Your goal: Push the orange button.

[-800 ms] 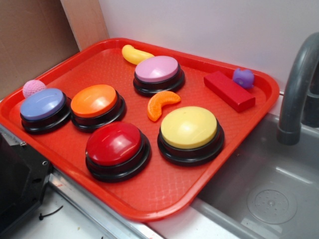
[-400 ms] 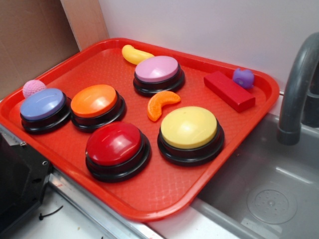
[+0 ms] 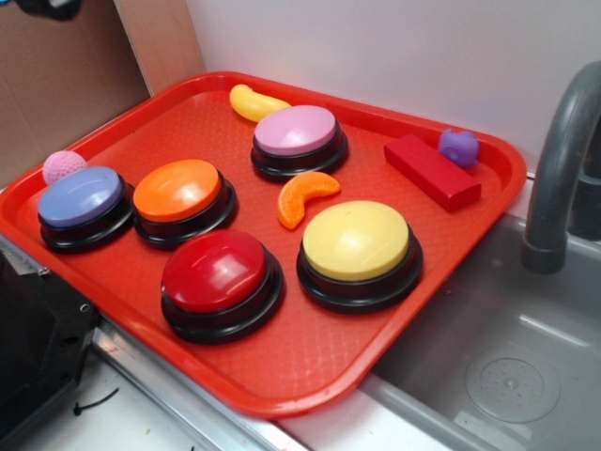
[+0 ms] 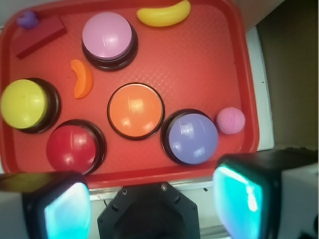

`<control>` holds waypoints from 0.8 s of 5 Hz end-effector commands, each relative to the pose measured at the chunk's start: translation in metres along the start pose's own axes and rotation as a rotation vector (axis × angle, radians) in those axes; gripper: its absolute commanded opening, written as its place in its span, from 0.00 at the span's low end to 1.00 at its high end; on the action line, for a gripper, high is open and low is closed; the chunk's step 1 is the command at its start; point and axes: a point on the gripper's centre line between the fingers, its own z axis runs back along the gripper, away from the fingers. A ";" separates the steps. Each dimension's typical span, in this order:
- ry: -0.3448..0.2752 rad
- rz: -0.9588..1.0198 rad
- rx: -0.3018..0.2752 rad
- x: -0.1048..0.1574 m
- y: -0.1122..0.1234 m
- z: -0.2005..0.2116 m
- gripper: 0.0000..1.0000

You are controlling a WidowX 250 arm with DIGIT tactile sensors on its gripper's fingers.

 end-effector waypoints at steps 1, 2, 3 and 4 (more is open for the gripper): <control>-0.086 -0.076 0.070 0.026 0.009 -0.063 1.00; -0.092 -0.132 0.085 0.029 0.011 -0.091 1.00; -0.073 -0.182 0.062 0.033 0.009 -0.110 1.00; -0.066 -0.194 0.039 0.039 0.005 -0.123 1.00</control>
